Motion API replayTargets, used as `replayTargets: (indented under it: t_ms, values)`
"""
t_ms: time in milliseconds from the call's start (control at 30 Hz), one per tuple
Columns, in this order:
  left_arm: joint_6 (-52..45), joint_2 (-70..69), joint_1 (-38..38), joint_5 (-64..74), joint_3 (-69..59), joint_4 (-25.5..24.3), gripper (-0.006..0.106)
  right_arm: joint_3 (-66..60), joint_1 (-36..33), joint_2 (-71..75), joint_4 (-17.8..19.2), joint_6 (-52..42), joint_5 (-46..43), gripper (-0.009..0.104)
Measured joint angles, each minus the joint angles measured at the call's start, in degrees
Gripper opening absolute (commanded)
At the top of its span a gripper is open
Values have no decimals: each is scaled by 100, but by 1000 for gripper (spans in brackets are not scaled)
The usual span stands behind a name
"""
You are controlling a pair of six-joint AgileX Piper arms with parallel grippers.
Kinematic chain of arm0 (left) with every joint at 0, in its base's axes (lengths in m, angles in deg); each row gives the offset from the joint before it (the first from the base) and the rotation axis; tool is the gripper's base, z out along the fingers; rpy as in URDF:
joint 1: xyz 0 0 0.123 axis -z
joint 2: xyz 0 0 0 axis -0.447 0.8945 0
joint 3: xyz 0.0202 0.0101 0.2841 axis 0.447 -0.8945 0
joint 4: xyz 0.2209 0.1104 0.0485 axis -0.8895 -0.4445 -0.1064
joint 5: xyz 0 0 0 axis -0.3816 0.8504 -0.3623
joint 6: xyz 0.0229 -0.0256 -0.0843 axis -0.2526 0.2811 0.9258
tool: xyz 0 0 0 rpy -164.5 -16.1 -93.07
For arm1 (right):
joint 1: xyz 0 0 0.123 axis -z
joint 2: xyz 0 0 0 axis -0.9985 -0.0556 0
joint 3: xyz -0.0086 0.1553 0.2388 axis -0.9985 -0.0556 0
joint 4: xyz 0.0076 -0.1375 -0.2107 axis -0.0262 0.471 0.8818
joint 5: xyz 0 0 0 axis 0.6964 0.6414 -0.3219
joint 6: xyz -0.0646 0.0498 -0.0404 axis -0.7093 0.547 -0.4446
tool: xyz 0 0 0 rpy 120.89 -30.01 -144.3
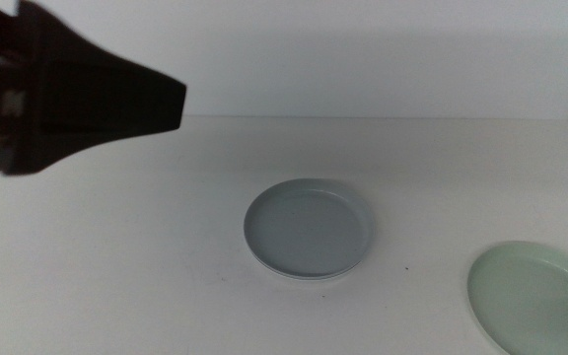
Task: Stack the three bowls on top of each other.
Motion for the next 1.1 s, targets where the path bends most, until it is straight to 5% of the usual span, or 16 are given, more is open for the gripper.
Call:
replayTargets:
  t_ms: [733,933,1100]
  values:
    - [52,-29,0,-148,-53,-180,94,0,0,0,80,26,-243,93]
    - [52,-29,0,-148,-53,-193,94,1175,0,-940,80,777,663,93]
    - [52,-29,0,-148,-53,-193,94,3290,0,-2652,-110,1044,3372,93]
